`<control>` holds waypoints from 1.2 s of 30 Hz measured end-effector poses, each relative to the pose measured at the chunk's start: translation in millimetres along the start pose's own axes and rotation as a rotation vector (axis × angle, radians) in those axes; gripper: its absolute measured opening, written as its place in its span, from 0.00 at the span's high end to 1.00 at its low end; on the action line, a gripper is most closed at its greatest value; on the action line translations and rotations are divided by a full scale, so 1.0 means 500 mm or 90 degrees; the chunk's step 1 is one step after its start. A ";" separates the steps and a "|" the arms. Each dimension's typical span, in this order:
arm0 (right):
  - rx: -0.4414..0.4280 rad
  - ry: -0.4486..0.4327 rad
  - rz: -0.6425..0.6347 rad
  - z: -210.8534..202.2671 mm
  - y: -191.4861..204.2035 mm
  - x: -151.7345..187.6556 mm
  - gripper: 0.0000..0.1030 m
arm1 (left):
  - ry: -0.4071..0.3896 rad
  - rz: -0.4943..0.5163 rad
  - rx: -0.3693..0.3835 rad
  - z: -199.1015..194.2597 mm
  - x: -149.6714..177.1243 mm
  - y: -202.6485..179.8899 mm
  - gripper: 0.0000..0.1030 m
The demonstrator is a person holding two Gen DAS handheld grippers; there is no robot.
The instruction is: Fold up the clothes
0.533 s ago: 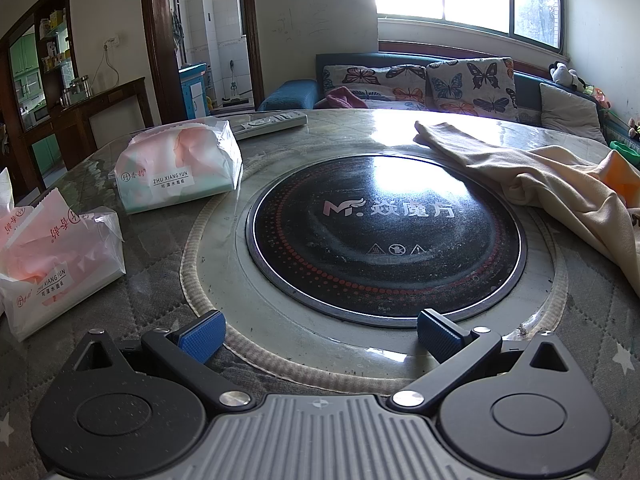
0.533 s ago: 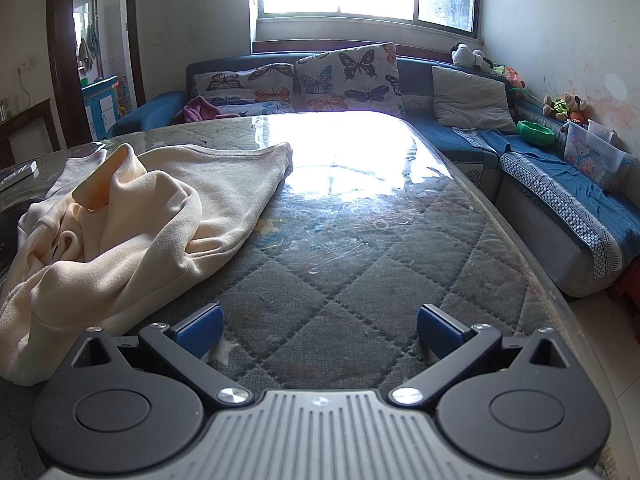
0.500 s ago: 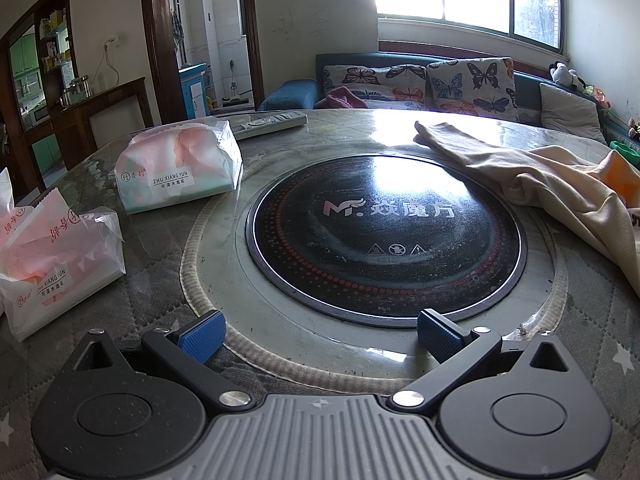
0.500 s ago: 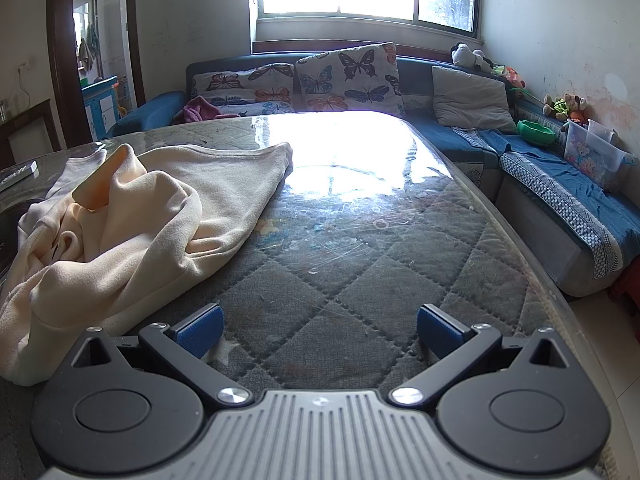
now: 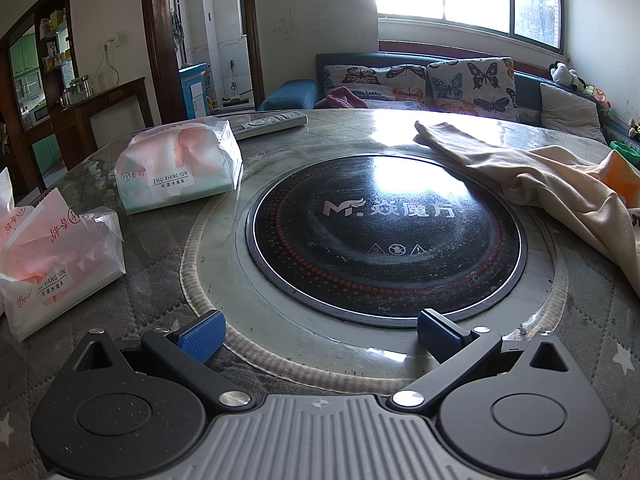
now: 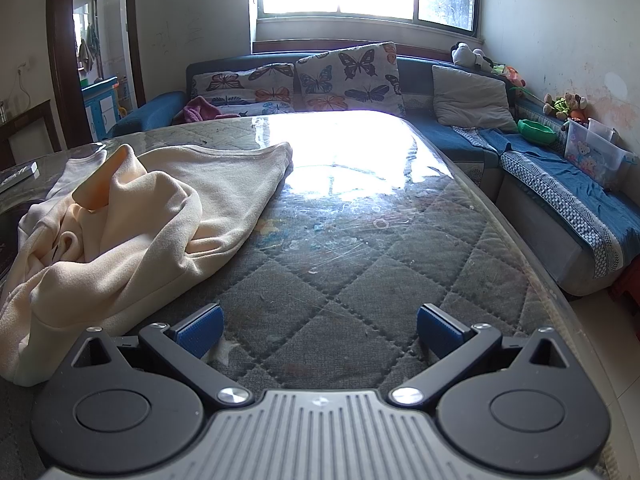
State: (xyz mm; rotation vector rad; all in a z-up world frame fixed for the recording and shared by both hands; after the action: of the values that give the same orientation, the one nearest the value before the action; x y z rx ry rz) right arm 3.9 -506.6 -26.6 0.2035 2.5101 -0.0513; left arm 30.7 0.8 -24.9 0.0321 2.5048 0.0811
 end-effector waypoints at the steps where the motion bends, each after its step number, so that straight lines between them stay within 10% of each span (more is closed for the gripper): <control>1: 0.000 0.000 0.000 0.001 0.001 -0.001 0.00 | 0.000 0.000 0.000 0.000 0.000 0.000 0.00; 36: 0.000 0.000 -0.001 0.002 0.001 -0.004 0.00 | -0.009 0.085 0.089 -0.091 -0.006 -0.173 0.00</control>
State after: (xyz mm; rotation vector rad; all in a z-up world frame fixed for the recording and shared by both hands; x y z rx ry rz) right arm 6.3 -506.3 -26.1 0.2014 2.5107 -0.0525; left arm 5.7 -87.7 7.9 0.2560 2.4885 -0.0399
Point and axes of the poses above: each gripper's, at about its wrist camera, not at the fingertips, and z roughly the way its jaws point, y to its left, x to its underside, the point moved 4 cm from there along z, roughly the way its jaws point, and after that the axes turned 14 degrees about y, right-handed, at the moved point
